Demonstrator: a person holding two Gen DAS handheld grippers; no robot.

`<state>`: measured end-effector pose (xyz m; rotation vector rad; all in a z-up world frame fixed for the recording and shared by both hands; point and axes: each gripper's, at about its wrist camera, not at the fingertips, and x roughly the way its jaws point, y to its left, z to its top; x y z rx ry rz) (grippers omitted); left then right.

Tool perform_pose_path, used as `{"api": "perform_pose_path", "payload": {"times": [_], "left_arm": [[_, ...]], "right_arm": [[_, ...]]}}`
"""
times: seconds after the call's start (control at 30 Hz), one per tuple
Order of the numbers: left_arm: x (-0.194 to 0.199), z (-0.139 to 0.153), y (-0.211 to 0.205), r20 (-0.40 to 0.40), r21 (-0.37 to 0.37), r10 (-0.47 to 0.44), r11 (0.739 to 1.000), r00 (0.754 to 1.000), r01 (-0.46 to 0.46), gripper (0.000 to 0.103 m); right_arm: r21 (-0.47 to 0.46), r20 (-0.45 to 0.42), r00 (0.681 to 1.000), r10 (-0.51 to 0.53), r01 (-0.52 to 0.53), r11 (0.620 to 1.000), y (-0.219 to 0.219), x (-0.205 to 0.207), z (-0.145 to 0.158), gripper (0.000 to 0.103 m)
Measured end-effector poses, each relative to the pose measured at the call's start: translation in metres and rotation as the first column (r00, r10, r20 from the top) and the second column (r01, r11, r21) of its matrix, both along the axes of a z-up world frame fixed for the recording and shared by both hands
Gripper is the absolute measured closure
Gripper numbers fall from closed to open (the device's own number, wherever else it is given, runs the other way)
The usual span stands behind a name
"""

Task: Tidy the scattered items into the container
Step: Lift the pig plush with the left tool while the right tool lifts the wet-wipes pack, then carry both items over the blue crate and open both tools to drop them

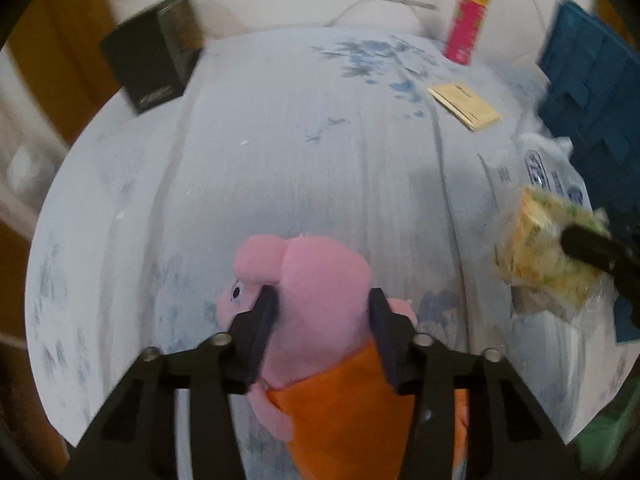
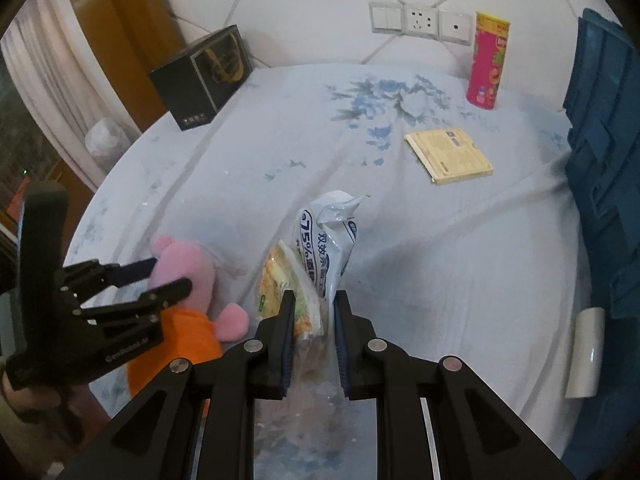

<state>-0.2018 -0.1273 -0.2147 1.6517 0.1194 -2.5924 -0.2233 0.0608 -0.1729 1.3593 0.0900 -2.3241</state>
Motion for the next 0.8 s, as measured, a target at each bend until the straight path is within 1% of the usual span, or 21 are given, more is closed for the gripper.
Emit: {"api": "perform_pose_path", "payload": {"times": [0.03,0.07,0.13,0.2,0.23,0.3,0.4,0.47,0.5,0.53,0.57,0.6,0.67,0.73,0.8], "left_arm": [[0.003,0.0,-0.005,0.022,0.021,0.037,0.999,0.999,-0.037,0.025],[0.006,0.0,-0.006,0.03,0.032,0.057,0.998,0.998,-0.058,0.014],[0.011,-0.002,-0.009,0.048,0.053,0.094,0.994,0.994,-0.097,0.008],[0.006,-0.013,-0.003,0.079,0.046,0.08,0.995,0.994,-0.084,0.008],[0.002,-0.021,-0.001,0.09,0.062,0.082,0.994,0.993,-0.088,0.008],[-0.003,-0.028,0.001,0.086,0.094,0.084,0.991,0.993,-0.092,0.008],[-0.015,-0.033,0.009,0.068,0.07,0.065,0.995,0.996,-0.069,0.008],[-0.021,-0.038,0.013,0.058,0.065,0.055,0.996,0.997,-0.059,0.017],[-0.022,-0.038,0.015,0.042,0.054,0.046,0.997,0.998,-0.048,0.019],[-0.023,-0.039,0.018,0.025,0.043,0.036,0.998,0.999,-0.037,0.023],[-0.023,-0.037,0.021,0.005,0.029,0.019,0.999,1.0,-0.019,0.028],[-0.021,-0.034,0.023,-0.013,0.018,0.007,1.0,1.0,-0.007,0.029],[-0.017,-0.023,0.023,-0.038,0.024,-0.003,1.0,0.999,0.004,0.032],[-0.013,-0.012,0.023,-0.065,0.029,-0.014,0.999,0.998,0.015,0.033],[-0.009,0.012,0.027,-0.122,0.01,-0.04,0.999,0.992,0.041,0.033]], "right_arm": [[0.0,0.001,1.0,0.0,0.0,1.0,-0.001,0.002,0.0,0.085],[-0.002,0.005,1.0,-0.002,0.002,1.0,0.0,0.003,-0.001,0.085],[-0.008,0.014,1.0,-0.005,0.005,1.0,0.0,0.004,-0.004,0.085],[-0.006,0.013,1.0,-0.005,0.006,1.0,0.002,0.003,-0.007,0.085],[-0.005,0.013,1.0,-0.006,0.006,1.0,0.003,0.002,-0.009,0.085],[-0.003,0.012,1.0,-0.007,0.007,1.0,0.004,0.0,-0.012,0.085],[0.0,0.012,1.0,-0.008,0.008,1.0,0.007,-0.003,-0.017,0.085],[0.002,0.011,1.0,-0.008,0.008,1.0,0.008,-0.004,-0.021,0.085],[0.002,0.011,1.0,-0.009,0.009,1.0,0.009,-0.005,-0.022,0.085],[0.003,0.011,1.0,-0.009,0.009,1.0,0.01,-0.006,-0.024,0.085],[0.004,0.01,1.0,-0.009,0.009,1.0,0.011,-0.007,-0.026,0.085],[0.005,0.01,1.0,-0.01,0.01,1.0,0.012,-0.008,-0.027,0.085],[0.006,0.009,1.0,-0.011,0.011,1.0,0.013,-0.009,-0.03,0.085],[0.0,-0.007,1.0,-0.013,0.013,1.0,0.013,-0.006,-0.021,0.085],[-0.004,-0.028,1.0,-0.015,0.015,1.0,0.013,-0.002,-0.01,0.085]]}}
